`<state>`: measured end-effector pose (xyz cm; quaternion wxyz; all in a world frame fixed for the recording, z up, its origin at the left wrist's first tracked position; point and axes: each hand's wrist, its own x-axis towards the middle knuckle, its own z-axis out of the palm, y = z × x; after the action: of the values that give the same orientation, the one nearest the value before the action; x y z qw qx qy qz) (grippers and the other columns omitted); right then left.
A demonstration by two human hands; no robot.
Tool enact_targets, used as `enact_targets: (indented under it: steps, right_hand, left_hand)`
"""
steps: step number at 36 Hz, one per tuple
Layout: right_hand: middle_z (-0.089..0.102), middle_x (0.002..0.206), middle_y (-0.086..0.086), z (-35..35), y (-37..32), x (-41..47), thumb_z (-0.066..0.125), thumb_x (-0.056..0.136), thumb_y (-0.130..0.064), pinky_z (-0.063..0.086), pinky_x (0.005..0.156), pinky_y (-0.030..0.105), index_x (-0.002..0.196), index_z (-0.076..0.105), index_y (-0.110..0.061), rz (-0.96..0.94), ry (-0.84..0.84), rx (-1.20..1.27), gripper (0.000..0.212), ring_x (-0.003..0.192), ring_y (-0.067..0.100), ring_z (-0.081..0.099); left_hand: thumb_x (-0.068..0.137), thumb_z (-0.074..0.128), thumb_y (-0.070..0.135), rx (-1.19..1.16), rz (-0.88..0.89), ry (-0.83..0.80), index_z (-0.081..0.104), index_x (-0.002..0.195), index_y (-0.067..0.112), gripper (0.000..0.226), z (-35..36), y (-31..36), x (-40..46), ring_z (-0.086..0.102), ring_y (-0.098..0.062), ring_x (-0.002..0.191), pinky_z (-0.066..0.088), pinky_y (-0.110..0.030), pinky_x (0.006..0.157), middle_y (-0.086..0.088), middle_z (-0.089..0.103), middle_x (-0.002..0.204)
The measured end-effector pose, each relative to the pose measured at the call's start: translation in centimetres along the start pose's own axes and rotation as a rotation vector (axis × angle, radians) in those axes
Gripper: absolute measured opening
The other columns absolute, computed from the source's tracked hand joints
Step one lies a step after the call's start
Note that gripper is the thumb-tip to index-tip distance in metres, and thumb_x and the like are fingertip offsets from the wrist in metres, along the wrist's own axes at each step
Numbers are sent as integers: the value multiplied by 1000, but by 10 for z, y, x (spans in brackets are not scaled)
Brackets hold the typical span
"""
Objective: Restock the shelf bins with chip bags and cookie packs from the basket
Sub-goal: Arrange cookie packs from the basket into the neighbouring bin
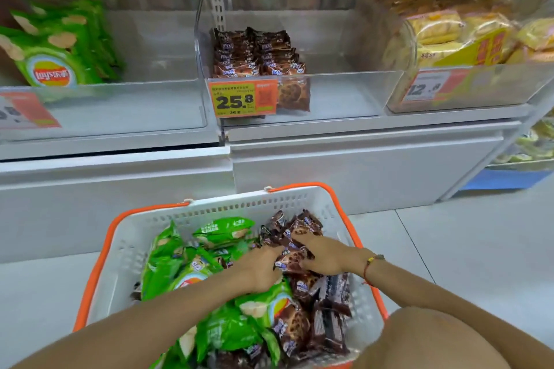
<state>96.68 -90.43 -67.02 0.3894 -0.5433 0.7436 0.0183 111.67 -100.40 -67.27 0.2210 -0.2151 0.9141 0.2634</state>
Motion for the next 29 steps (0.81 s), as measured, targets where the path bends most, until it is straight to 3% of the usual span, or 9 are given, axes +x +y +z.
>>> enact_targets:
  steps: [4,6,8,11,14,19,23,26,29]
  right_hand:
    - [53,131,16,14,5,5,50,97,-22,43,93,37,148,27,-10,8,37,-91,57,119,33,50]
    - [60,107,14,20,6,8,53,94,-22,40,77,34,119,53,-8,-10,86,-194,28,109,33,53]
    - [53,88,8,24,6,10,56,91,-21,38,75,34,86,53,-10,-29,109,-227,12,104,31,51]
    - [54,106,9,29,8,12,62,88,-22,40,87,33,102,58,-6,-35,158,-117,21,106,26,47]
    - [52,106,3,30,11,13,63,88,-17,39,79,26,119,51,-8,-9,143,91,34,99,19,49]
    - [53,102,-5,6,15,12,66,84,-13,44,88,29,103,52,-25,-63,154,212,27,98,11,51]
    - [58,107,-8,-48,8,-1,68,81,-9,46,90,23,93,54,-33,-155,225,256,30,104,8,55]
    - [60,102,-4,-98,-11,-19,67,82,-3,43,73,11,96,61,-28,-240,303,296,29,90,7,56]
    - [66,101,1,-145,-30,-39,66,83,2,46,75,14,100,65,-19,-317,399,304,27,88,11,61]
  left_hand:
    - [97,47,27,43,-13,-27,36,145,19,49,7,-2,12,43,-27,130,38,-37,104,-6,32,149]
    - [97,49,28,22,2,-44,43,138,20,43,7,-5,16,46,-24,126,40,-35,101,-2,31,147]
    - [96,53,29,-42,5,-26,53,126,20,32,5,-6,20,49,-21,121,39,-33,101,-2,37,140]
    - [92,60,25,-147,-28,61,54,110,21,20,3,-7,26,54,-20,111,40,-30,94,-4,46,127]
    - [89,64,28,-203,-107,118,47,114,17,32,1,-8,28,57,-22,104,41,-30,85,-4,50,121]
    - [90,62,32,-306,-100,77,46,130,19,45,-17,-10,24,57,-15,112,41,-22,85,0,59,124]
    - [91,63,30,-469,19,119,57,122,25,31,-47,-12,14,59,7,66,40,-11,60,7,62,81]
    - [89,64,36,-494,83,233,58,110,37,22,-80,-12,3,65,-1,81,53,-28,82,7,69,98]
    - [89,64,35,-423,172,413,54,100,42,16,-123,-1,-13,60,7,81,51,-28,81,21,64,95]
